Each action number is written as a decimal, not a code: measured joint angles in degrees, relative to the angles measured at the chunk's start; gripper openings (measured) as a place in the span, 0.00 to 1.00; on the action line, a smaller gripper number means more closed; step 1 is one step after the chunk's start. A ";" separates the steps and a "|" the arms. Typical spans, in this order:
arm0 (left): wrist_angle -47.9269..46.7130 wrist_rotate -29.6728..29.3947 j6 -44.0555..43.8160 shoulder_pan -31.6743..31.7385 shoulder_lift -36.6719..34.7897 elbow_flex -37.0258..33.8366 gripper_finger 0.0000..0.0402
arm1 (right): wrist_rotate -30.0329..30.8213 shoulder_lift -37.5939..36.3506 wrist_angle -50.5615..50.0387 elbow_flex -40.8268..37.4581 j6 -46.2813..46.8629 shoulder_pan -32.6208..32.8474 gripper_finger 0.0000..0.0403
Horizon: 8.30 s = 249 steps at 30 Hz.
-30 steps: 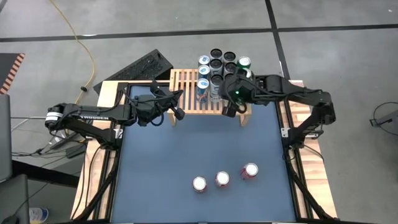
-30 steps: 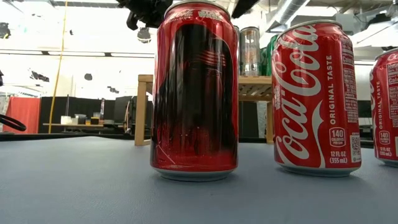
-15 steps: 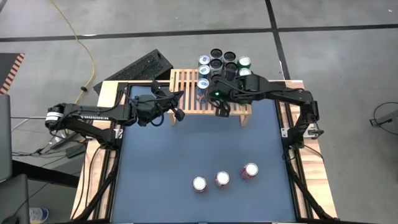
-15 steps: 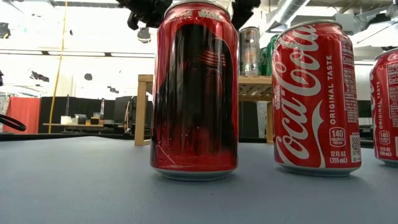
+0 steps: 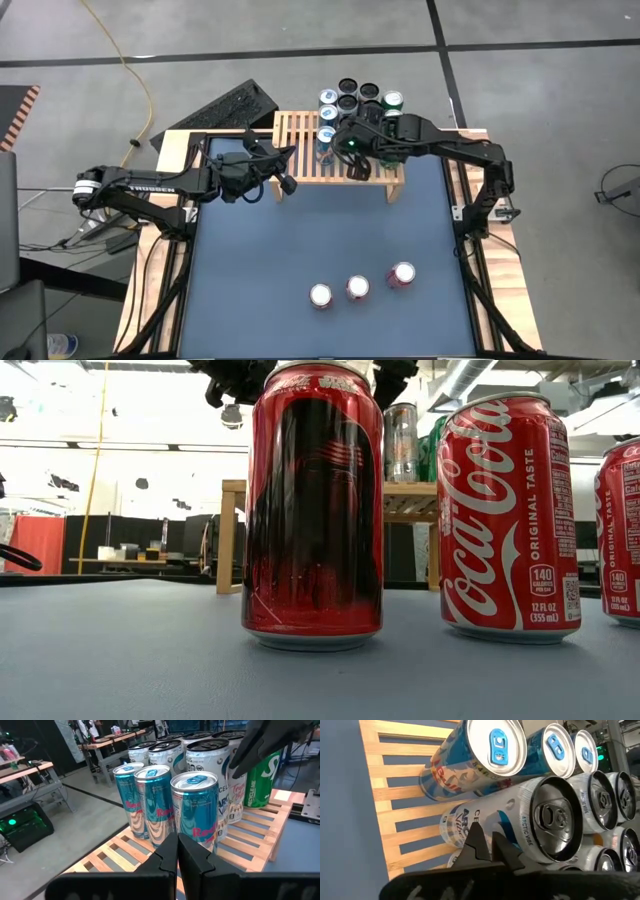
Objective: Place canned beverage on shelf
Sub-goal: Adjust the soda cans on the shelf, then put the left red soda can on the shelf
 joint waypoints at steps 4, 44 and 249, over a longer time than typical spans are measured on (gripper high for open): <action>-0.05 7.29 0.21 0.14 0.01 0.00 0.00 | -0.07 -1.43 -0.47 0.67 1.30 2.58 0.00; 11.86 28.53 4.77 11.80 13.17 -0.01 0.00 | 7.61 -3.88 -16.94 15.11 17.70 10.09 0.00; -29.13 8.16 -23.60 -38.11 28.64 12.70 0.73 | -13.65 -20.69 -5.32 -33.25 76.29 58.26 0.75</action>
